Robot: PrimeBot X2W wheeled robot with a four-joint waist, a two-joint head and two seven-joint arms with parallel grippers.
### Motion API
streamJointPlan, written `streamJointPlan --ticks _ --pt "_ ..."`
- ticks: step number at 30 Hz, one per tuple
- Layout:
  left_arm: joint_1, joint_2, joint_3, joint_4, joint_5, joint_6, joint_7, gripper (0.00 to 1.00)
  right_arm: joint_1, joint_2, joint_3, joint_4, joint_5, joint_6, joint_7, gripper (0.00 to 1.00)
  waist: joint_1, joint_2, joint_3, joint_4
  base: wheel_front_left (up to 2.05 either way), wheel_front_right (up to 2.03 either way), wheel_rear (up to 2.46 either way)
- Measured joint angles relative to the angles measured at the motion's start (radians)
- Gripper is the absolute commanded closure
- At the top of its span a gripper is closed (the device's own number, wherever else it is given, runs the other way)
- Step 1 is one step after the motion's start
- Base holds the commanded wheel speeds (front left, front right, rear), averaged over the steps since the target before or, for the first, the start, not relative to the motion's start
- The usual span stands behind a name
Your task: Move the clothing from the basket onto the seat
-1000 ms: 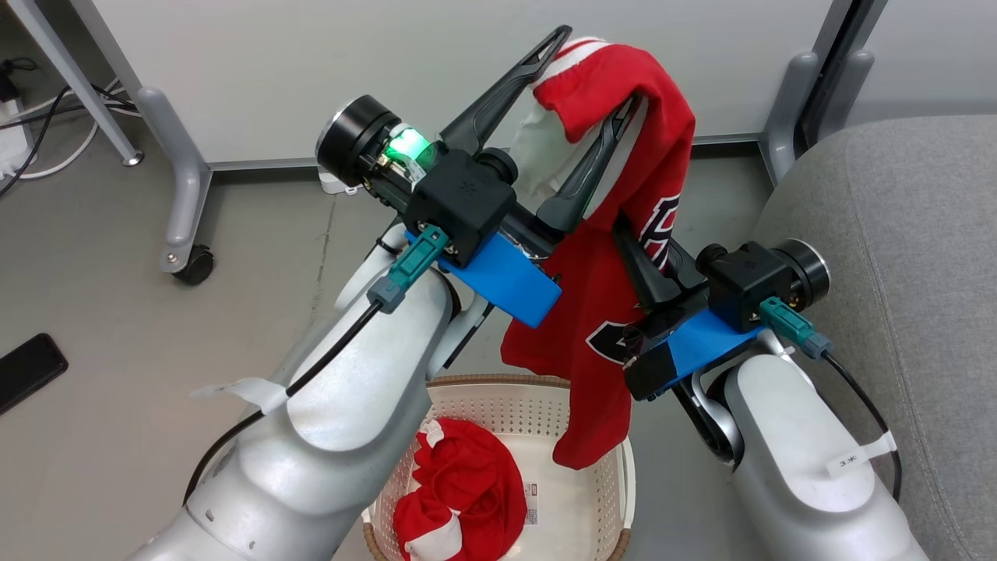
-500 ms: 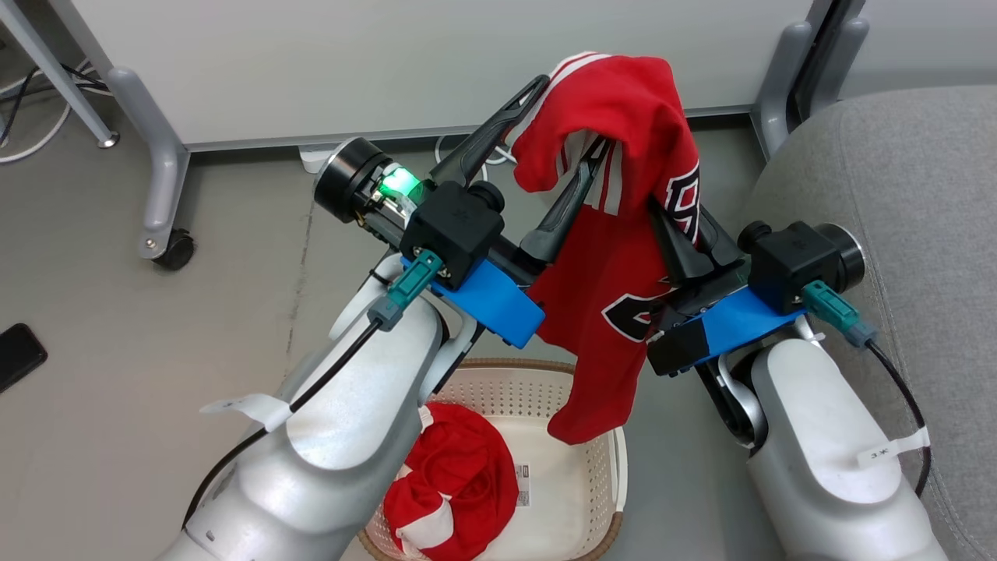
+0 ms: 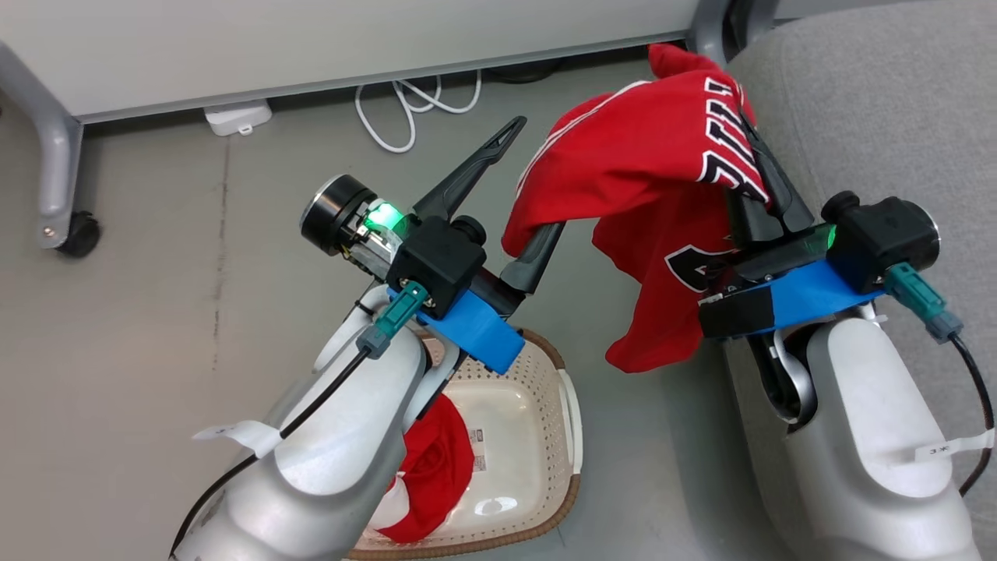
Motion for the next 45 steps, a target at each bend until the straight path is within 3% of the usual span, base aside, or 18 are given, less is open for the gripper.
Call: streamJointPlan --ticks 12,25,35,45 --pt "0.047 0.036 -0.011 -0.004 0.014 0.0 0.0 0.0 0.035 0.0 -0.093 -0.075 -0.013 0.0 0.0 1.0 0.0 0.0 0.061 -0.151 0.0 0.0 0.0" --pt "0.093 0.056 -0.032 -0.004 0.012 0.0 0.0 0.0 0.139 0.0 -0.172 -0.147 -0.009 0.0 0.0 1.0 0.0 0.0 0.047 -0.315 0.0 0.0 0.0" --pt "0.099 0.05 -0.057 -0.012 0.014 0.0 0.0 0.0 0.21 0.0 -0.235 -0.196 -0.016 0.0 0.0 1.0 0.0 0.0 0.037 -0.368 0.0 0.0 0.0" --pt "0.099 0.044 -0.061 -0.023 0.014 0.0 0.0 0.0 0.206 0.0 -0.219 -0.232 -0.009 0.0 0.0 1.0 0.0 0.0 0.045 -0.36 0.0 0.0 0.0"
